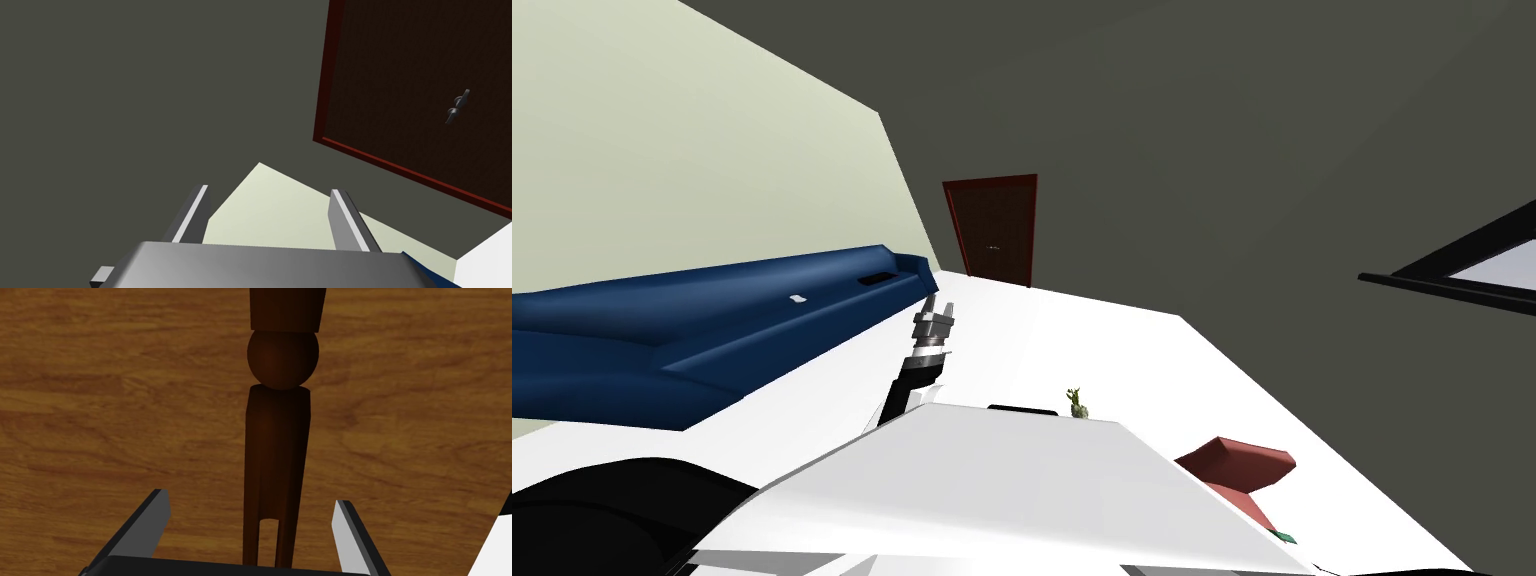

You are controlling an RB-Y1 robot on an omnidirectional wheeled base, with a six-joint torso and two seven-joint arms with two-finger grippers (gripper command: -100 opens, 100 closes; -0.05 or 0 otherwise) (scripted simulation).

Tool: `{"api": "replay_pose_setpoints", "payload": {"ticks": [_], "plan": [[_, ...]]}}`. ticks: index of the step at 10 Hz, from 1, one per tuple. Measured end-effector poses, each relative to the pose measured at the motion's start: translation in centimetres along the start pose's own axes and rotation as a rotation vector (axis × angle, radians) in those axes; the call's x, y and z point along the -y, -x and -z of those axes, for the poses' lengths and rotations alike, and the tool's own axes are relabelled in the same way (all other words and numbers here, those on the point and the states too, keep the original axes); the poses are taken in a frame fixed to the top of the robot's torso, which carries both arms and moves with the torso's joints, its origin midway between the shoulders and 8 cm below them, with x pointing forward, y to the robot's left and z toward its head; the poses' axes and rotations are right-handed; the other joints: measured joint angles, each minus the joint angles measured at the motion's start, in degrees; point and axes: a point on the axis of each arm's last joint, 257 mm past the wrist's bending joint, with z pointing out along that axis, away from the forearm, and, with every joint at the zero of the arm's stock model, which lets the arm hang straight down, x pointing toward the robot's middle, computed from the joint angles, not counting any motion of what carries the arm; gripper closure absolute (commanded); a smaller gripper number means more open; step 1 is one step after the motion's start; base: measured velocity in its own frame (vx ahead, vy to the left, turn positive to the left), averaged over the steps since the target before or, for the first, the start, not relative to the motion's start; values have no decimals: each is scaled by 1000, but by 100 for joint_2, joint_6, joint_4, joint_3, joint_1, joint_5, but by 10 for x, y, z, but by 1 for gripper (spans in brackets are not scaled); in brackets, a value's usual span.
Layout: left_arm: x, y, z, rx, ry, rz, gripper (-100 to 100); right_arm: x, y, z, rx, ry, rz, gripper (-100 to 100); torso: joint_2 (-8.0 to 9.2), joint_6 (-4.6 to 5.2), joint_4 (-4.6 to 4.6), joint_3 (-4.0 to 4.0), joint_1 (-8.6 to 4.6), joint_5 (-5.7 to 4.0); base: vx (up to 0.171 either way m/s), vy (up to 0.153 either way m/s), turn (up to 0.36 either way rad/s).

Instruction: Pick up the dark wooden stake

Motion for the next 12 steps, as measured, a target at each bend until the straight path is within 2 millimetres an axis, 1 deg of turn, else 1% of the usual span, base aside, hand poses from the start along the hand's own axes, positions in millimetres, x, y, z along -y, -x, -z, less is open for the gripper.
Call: {"api": "replay_pose_setpoints", "payload": {"ticks": [1,5,6,7,8,9,12], "plan": [[0,0,0,0,0,0,0,0,0,0,0,-1,0,100,-6,0,-2,-4,9,2,0,0,0],[0,0,0,0,0,0,0,-1,0,-1,0,2,-1,100,-2,-2,1,0,-6,-3,0,2,-1],[0,0,0,0,0,0,0,-1,0,-1,0,2,-1,0,-2,-2,1,0,-6,-3,0,0,0],[0,0,0,0,0,0,0,-1,0,-1,0,2,-1,100,-2,-2,1,0,-6,-3,32,37,-34],[0,0,0,0,0,0,0,5,0,3,-1,-5,1,100,-11,-1,-2,-6,5,3,44,43,-21],[0,0,0,0,0,0,0,9,-5,13,-5,-2,5,100,-16,2,-6,-10,14,8,16,20,-14],[0,0,0,0,0,0,0,9,-1,10,0,-2,3,100,-5,-2,-1,-3,-2,1,0,4,2]]}}
